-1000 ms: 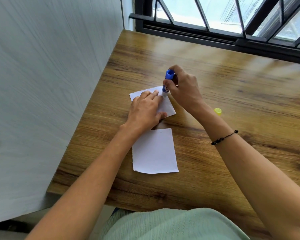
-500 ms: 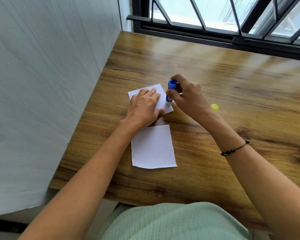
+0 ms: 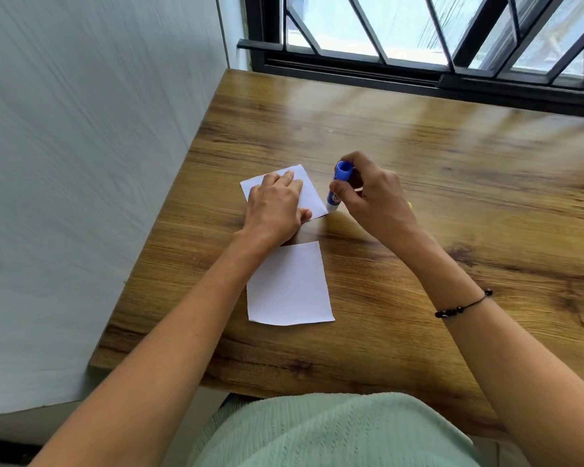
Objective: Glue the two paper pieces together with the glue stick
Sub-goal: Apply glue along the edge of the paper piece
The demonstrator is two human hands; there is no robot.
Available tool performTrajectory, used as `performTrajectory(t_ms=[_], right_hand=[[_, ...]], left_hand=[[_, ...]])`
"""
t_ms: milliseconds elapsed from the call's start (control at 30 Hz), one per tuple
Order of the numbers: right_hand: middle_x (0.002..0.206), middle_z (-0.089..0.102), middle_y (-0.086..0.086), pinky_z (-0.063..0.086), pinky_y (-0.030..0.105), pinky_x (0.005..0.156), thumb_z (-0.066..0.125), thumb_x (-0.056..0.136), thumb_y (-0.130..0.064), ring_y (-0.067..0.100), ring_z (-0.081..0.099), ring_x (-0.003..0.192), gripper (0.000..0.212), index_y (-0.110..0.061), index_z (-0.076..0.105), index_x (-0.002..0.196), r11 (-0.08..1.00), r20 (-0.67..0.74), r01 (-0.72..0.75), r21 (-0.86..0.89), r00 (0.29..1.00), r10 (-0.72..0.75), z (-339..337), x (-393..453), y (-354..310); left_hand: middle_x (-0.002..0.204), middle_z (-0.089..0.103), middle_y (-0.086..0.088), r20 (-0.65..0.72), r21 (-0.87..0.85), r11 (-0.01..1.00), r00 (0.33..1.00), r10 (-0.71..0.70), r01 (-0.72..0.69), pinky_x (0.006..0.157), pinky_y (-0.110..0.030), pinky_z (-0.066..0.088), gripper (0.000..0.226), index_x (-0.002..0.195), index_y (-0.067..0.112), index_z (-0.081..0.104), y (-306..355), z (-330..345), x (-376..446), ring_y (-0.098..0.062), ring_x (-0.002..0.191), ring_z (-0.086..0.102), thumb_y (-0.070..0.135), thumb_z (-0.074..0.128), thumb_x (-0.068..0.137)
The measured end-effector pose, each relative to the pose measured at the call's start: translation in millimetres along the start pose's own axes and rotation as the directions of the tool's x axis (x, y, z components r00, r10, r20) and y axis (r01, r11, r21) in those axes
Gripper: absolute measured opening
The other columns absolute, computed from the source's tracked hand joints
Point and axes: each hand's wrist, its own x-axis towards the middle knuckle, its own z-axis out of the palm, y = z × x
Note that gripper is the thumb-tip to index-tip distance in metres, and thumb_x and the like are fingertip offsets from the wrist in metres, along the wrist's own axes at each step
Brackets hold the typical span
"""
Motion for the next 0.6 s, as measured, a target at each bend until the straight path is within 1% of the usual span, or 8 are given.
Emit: performTrajectory(t_ms=[100, 200, 333, 433, 500, 600], right_hand=[[0.080, 0.060, 0.000, 0.048, 0.044, 0.077, 0.058, 0.086, -0.018, 0.029, 0.062, 0.079, 0.024, -0.006, 0.054, 0.107, 1.000, -0.001, -0.003, 0.003, 1.000, 0.003, -3.6, -2.0, -0.5], [0.083, 0.063, 0.008, 0.049, 0.045, 0.077, 0.058, 0.086, -0.018, 0.030, 0.061, 0.079, 0.025, -0.005, 0.054, 0.107, 1.000, -0.008, -0.003, 0.013, 1.000, 0.003, -7.5, -3.4, -1.9], [0.082, 0.058, 0.002, 0.049, 0.045, 0.079, 0.058, 0.086, -0.018, 0.029, 0.062, 0.081, 0.026, -0.005, 0.054, 0.108, 1.000, -0.021, -0.010, 0.012, 1.000, 0.011, -10.2, -2.6, -4.1], [0.082, 0.057, 0.002, 0.050, 0.044, 0.078, 0.058, 0.087, -0.018, 0.029, 0.062, 0.081, 0.026, -0.004, 0.054, 0.108, 1.000, -0.039, -0.015, 0.006, 0.999, 0.015, -10.2, -1.1, -5.4], [0.081, 0.058, 0.002, 0.050, 0.043, 0.078, 0.058, 0.087, -0.018, 0.029, 0.062, 0.080, 0.025, -0.004, 0.054, 0.108, 1.000, -0.047, -0.014, 0.009, 0.999, 0.015, -9.5, -1.7, -6.3], [0.082, 0.060, 0.004, 0.050, 0.043, 0.077, 0.058, 0.086, -0.017, 0.030, 0.062, 0.080, 0.025, -0.004, 0.054, 0.108, 1.000, -0.043, -0.015, 0.014, 0.999, 0.015, -8.0, -4.6, -5.7]], left_hand=[[0.154, 0.027, -0.007, -0.004, 0.014, 1.000, 1.000, -0.007, 0.007, 0.109, -0.041, 0.024, 0.058, 0.139, 0.012, 0.036, -1.6, -1.0, 4.3, -0.026, 0.140, 0.022, 0.036, 0.053, 0.089], [0.152, 0.030, -0.009, -0.012, 0.017, 1.000, 1.000, -0.018, 0.018, 0.108, -0.042, 0.026, 0.055, 0.134, 0.011, 0.041, -2.6, -3.2, 8.4, -0.027, 0.138, 0.025, 0.038, 0.054, 0.088], [0.145, 0.039, -0.012, -0.015, 0.034, 0.999, 1.000, -0.007, 0.008, 0.104, -0.041, 0.032, 0.053, 0.128, 0.008, 0.045, -1.9, -4.9, 8.6, -0.030, 0.131, 0.032, 0.040, 0.053, 0.088], [0.139, 0.039, -0.015, 0.025, 0.012, 1.000, 1.000, -0.005, 0.005, 0.103, -0.039, 0.033, 0.054, 0.125, 0.005, 0.046, 1.8, -7.7, 6.5, -0.030, 0.128, 0.032, 0.042, 0.055, 0.086], [0.137, 0.038, -0.015, 0.060, 0.015, 1.000, 0.998, 0.000, -0.001, 0.102, -0.038, 0.034, 0.050, 0.125, 0.005, 0.045, 4.3, -10.3, 4.4, -0.030, 0.127, 0.032, 0.037, 0.055, 0.087], [0.131, 0.038, -0.016, 0.100, 0.049, 0.999, 0.995, 0.003, -0.008, 0.099, -0.035, 0.036, 0.039, 0.122, 0.006, 0.046, 4.0, -13.1, 3.1, -0.029, 0.123, 0.034, 0.021, 0.055, 0.087]])
